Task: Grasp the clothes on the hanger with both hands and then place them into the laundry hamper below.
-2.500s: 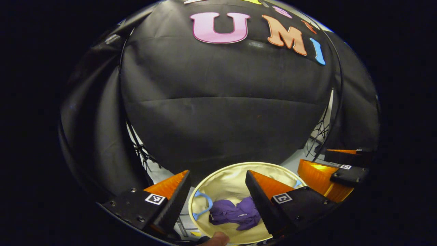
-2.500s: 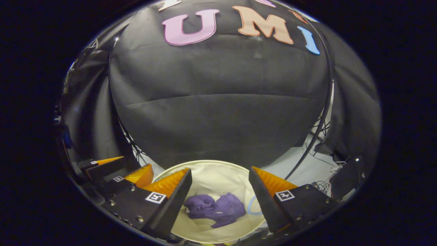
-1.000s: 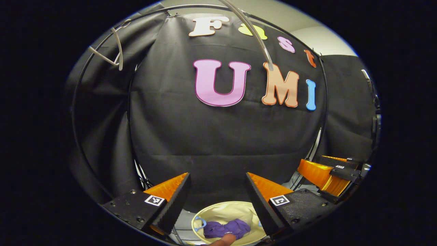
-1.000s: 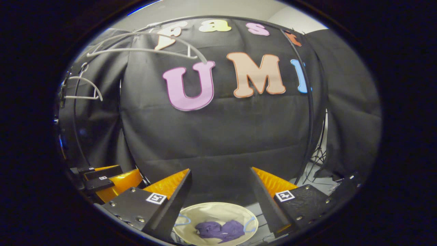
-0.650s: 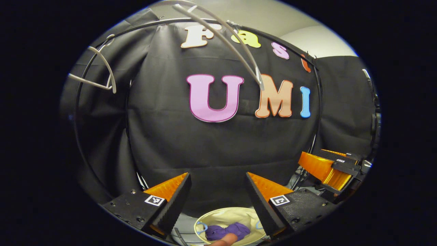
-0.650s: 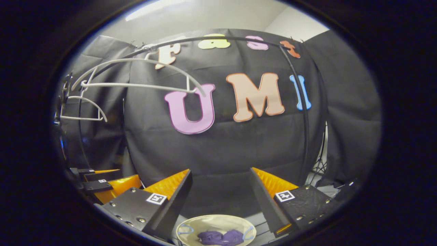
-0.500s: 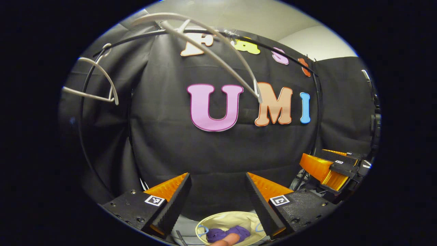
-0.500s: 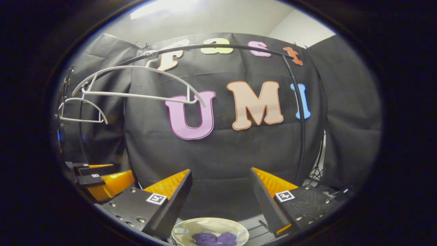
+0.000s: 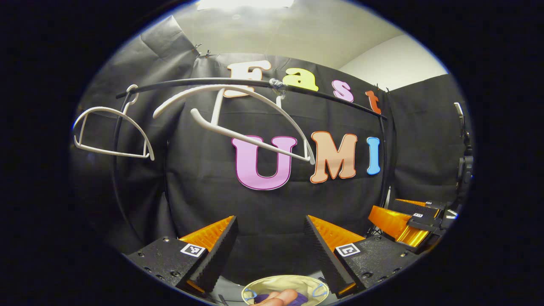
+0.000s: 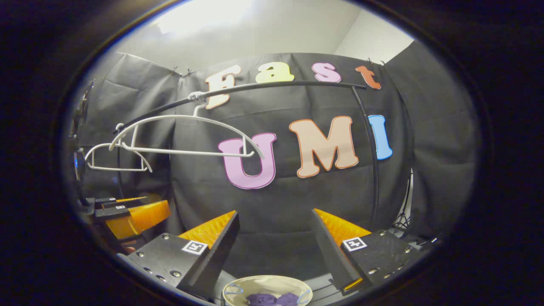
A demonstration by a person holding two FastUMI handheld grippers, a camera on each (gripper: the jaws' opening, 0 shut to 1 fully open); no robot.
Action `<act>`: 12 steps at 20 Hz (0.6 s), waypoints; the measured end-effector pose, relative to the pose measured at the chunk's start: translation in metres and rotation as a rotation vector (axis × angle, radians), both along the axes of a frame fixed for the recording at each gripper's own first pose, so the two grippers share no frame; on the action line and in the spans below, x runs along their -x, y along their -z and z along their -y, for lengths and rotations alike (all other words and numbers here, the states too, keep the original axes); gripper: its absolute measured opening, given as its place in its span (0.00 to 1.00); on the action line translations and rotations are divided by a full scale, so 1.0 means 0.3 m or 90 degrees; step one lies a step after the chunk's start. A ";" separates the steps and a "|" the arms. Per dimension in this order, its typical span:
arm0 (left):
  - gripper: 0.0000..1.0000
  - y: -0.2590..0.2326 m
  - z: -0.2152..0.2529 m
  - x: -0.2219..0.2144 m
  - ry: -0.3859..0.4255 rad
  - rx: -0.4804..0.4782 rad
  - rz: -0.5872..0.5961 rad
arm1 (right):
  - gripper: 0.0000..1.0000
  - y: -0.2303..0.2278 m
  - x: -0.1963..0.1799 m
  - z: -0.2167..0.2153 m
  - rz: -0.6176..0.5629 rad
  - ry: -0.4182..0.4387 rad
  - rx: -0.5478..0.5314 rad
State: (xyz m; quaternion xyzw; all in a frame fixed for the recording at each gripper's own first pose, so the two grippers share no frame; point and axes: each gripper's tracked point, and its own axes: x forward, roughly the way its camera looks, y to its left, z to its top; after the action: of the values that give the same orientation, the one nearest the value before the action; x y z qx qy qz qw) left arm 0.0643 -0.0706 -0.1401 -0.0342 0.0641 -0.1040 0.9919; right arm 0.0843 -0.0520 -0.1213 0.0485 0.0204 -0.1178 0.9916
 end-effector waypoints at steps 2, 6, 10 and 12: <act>0.92 0.011 0.024 0.013 -0.002 -0.002 -0.004 | 1.00 -0.021 0.029 0.014 0.014 -0.001 -0.001; 0.92 0.041 0.032 0.016 -0.035 -0.005 -0.019 | 1.00 -0.036 0.073 0.023 0.044 -0.026 -0.007; 0.92 0.058 0.064 0.018 -0.084 0.001 -0.033 | 0.99 -0.038 0.097 0.020 0.051 -0.066 -0.011; 0.92 0.054 0.116 0.032 -0.095 0.011 -0.030 | 0.99 -0.043 0.118 0.033 0.049 -0.069 -0.004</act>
State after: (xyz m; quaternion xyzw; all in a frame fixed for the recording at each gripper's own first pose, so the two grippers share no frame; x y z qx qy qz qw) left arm 0.0547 -0.1056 -0.1562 -0.0497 0.0835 -0.0296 0.9948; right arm 0.0488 -0.0620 -0.1083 0.0547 -0.0144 -0.0622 0.9965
